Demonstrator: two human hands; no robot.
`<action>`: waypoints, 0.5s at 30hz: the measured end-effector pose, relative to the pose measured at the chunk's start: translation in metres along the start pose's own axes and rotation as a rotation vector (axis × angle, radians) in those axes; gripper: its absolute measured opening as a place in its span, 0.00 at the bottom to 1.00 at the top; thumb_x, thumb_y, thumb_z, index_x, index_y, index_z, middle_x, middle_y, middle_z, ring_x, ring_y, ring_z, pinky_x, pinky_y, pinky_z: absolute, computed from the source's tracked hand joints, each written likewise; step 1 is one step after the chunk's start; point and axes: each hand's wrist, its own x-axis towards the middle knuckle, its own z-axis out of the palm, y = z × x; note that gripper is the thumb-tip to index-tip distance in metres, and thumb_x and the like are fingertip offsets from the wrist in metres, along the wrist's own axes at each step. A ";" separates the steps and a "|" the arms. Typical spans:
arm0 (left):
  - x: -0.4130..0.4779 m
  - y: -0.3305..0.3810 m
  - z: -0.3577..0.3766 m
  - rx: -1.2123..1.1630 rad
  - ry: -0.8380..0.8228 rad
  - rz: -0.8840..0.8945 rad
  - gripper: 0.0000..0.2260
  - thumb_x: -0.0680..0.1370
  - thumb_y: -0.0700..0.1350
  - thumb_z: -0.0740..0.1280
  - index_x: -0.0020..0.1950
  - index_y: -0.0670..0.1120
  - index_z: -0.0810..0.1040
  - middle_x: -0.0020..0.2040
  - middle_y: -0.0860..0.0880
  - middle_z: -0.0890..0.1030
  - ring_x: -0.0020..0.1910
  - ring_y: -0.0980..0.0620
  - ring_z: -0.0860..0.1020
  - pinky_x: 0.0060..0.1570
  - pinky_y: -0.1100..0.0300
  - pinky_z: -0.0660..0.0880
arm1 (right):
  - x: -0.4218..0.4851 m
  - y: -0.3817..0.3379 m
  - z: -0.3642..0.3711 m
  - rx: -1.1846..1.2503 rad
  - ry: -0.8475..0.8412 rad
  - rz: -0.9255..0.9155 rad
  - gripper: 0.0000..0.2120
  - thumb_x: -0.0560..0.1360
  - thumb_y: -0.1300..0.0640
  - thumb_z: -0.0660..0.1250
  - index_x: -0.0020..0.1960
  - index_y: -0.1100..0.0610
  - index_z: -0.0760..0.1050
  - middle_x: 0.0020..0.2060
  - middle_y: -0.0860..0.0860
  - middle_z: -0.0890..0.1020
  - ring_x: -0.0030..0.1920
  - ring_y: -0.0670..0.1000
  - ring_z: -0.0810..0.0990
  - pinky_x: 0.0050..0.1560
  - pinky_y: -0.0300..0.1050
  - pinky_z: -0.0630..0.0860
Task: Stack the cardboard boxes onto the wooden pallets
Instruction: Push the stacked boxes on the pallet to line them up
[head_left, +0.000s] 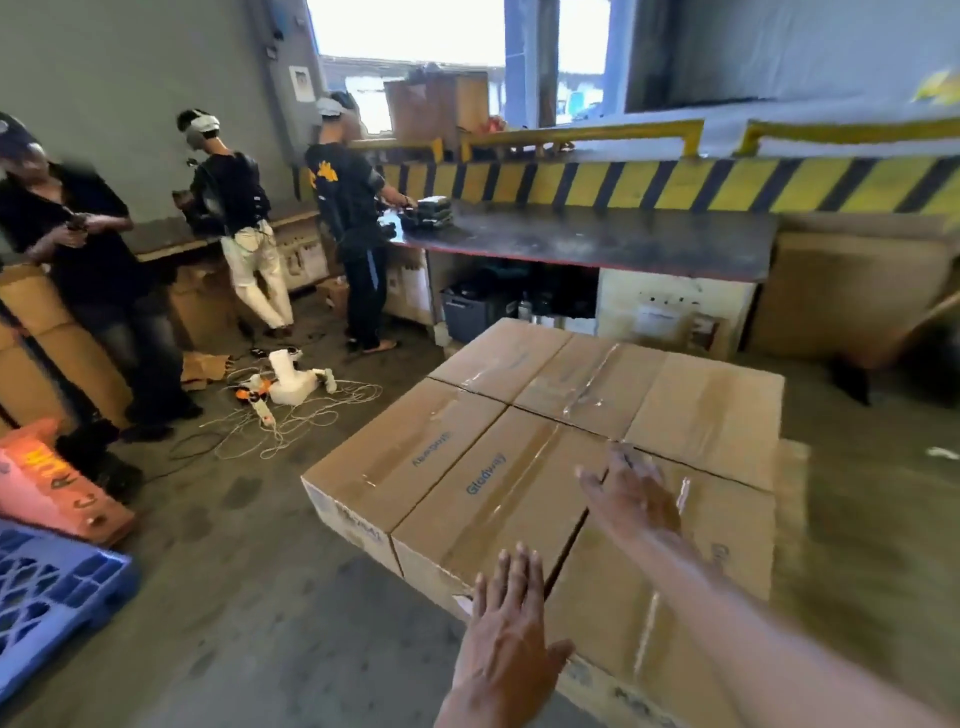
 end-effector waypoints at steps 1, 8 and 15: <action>-0.003 -0.005 0.013 0.005 -0.023 0.045 0.42 0.83 0.60 0.58 0.74 0.46 0.25 0.76 0.49 0.27 0.78 0.46 0.30 0.74 0.51 0.30 | -0.012 0.001 0.002 -0.004 0.011 0.039 0.31 0.83 0.39 0.56 0.81 0.52 0.57 0.81 0.48 0.58 0.80 0.57 0.55 0.77 0.53 0.53; -0.072 -0.019 0.114 0.025 0.006 0.445 0.52 0.66 0.67 0.57 0.82 0.38 0.46 0.74 0.41 0.73 0.74 0.42 0.65 0.72 0.47 0.47 | -0.133 0.020 0.026 -0.005 0.070 0.279 0.33 0.83 0.40 0.54 0.82 0.54 0.53 0.82 0.50 0.54 0.81 0.58 0.51 0.79 0.56 0.53; -0.121 -0.008 0.174 0.013 -0.151 0.587 0.52 0.67 0.65 0.60 0.82 0.39 0.45 0.82 0.40 0.55 0.82 0.45 0.44 0.73 0.47 0.47 | -0.196 0.049 0.046 0.049 0.045 0.371 0.32 0.84 0.41 0.54 0.82 0.54 0.51 0.82 0.50 0.50 0.82 0.57 0.44 0.79 0.57 0.46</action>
